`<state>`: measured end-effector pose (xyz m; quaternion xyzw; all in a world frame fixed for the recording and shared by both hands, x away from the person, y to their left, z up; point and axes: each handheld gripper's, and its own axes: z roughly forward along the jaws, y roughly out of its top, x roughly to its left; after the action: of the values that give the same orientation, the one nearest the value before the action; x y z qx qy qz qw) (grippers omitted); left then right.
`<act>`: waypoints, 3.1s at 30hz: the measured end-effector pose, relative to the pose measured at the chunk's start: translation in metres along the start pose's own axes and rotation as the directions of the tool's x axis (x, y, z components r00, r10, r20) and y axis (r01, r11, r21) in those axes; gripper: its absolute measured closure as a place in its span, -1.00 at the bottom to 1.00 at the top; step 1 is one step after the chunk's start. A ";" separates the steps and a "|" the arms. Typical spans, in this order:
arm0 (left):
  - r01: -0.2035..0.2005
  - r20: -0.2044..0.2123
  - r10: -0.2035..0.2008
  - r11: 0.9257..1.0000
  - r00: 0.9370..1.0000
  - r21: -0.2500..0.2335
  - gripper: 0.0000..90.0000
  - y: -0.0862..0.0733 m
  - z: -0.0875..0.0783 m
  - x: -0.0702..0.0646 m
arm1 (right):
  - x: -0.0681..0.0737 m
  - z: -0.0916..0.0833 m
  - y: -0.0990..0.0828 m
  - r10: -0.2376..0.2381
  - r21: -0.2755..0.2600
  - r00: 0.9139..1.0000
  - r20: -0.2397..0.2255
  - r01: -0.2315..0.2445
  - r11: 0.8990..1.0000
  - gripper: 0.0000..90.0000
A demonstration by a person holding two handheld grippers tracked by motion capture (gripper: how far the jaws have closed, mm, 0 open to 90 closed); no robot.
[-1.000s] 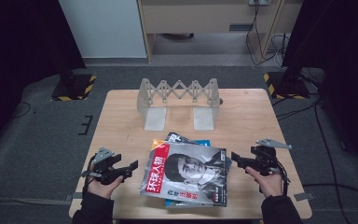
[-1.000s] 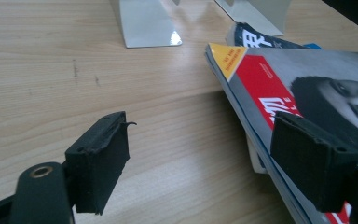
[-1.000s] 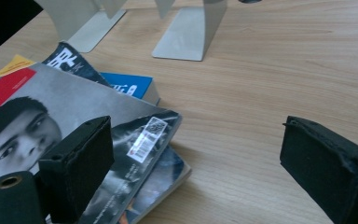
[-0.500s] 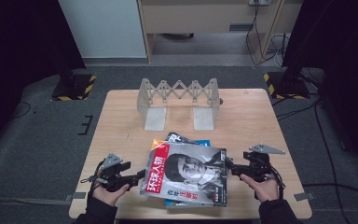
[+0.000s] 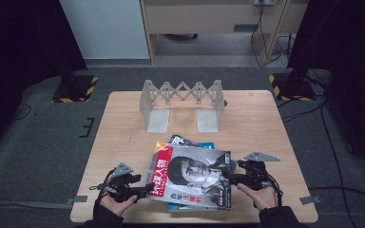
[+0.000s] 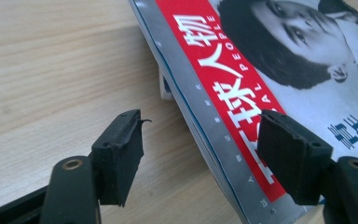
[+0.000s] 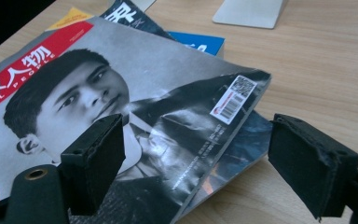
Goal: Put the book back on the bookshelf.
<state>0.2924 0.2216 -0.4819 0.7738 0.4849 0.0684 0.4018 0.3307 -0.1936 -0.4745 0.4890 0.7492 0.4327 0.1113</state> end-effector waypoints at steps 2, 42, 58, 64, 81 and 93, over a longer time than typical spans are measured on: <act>0.006 0.009 -0.006 1.000 1.000 0.003 -0.32 0.000 0.001 0.000 | 0.001 0.003 -0.001 -0.007 0.008 1.000 -0.010 0.007 1.000 -0.57; 0.236 0.374 -0.201 0.971 0.905 -0.049 0.07 0.008 0.004 0.013 | 0.007 0.023 -0.008 -0.018 0.077 0.999 -0.041 0.021 0.997 -0.58; 0.244 0.425 -0.246 0.968 0.871 0.061 0.60 0.023 0.016 0.011 | 0.004 0.023 -0.009 -0.002 0.079 0.999 -0.041 0.005 0.997 -0.62; 0.251 0.426 -0.248 0.967 0.870 0.051 0.79 0.030 0.012 0.009 | 0.003 0.022 -0.008 0.010 0.079 0.999 -0.045 -0.007 0.997 -0.62; 0.272 0.448 -0.231 0.962 0.864 -0.029 0.92 0.068 0.003 -0.001 | -0.026 0.004 -0.002 0.026 -0.041 0.999 0.044 -0.024 0.999 -0.75; 0.308 0.504 -0.236 0.949 0.831 -0.064 0.92 0.090 0.000 -0.005 | -0.064 -0.011 -0.004 0.053 -0.059 0.984 0.169 -0.043 0.997 -0.77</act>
<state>0.3524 0.1989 -0.4186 0.6579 0.4664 -0.1535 0.5710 0.3536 -0.2531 -0.4871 0.5389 0.7126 0.4123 0.1782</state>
